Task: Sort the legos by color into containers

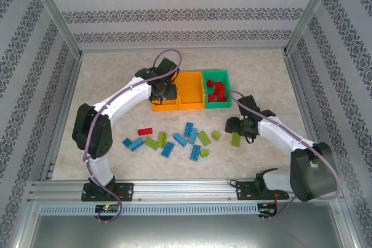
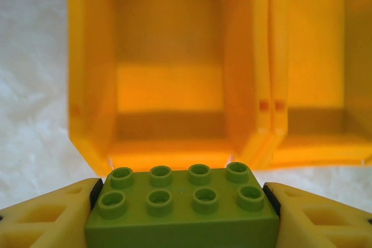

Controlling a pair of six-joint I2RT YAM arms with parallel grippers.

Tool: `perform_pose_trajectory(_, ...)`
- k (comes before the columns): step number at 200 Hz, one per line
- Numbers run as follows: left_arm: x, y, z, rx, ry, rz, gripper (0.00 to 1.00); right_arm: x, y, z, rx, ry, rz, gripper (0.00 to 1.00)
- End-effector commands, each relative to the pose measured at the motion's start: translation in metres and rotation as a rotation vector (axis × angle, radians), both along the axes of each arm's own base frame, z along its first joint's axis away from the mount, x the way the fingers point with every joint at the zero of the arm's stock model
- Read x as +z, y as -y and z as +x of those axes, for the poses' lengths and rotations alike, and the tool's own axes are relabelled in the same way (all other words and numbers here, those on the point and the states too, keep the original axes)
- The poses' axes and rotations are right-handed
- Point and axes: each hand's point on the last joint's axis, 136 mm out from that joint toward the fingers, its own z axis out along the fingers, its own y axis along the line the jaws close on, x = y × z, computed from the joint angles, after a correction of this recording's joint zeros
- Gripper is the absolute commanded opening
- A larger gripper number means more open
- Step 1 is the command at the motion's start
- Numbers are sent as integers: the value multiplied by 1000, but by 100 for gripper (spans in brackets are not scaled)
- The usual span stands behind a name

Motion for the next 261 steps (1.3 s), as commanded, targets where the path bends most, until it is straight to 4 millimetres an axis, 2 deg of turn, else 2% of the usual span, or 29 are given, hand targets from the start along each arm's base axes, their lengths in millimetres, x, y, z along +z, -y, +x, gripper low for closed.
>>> perform_pose_trajectory(1, -9, -12, 12, -27, -25, 76, 62, -7, 0, -14, -16, -46, 2, 76)
perform_pose_trajectory(31, -18, -12, 27, -33, -35, 96, 65, -14, -2, -18, -17, -80, 4, 76)
perform_pose_trajectory(82, -23, -11, 28, -31, -47, 90, 75, -25, -7, -27, 6, -146, -18, 69)
perform_pose_trajectory(138, -12, -11, 20, -28, -13, 48, 85, -27, -5, -29, 12, -169, -80, 53)
perform_pose_trajectory(176, 10, -16, 12, -12, 53, 10, 91, -28, -6, -29, 26, -184, -112, 48)
perform_pose_trajectory(202, 20, -24, 1, -15, 82, 17, 93, -28, -8, -25, 28, -171, -112, 36)
perform_pose_trajectory(214, 22, -32, -5, -8, 84, 35, 94, -23, -13, -22, 35, -154, -105, 30)
perform_pose_trajectory(230, 19, -42, -15, 6, 77, 45, 96, -9, -24, -12, 54, -98, -88, 28)
perform_pose_trajectory(261, 2, -71, -32, 92, 48, -22, 97, 41, -58, 28, 90, 87, -2, 26)
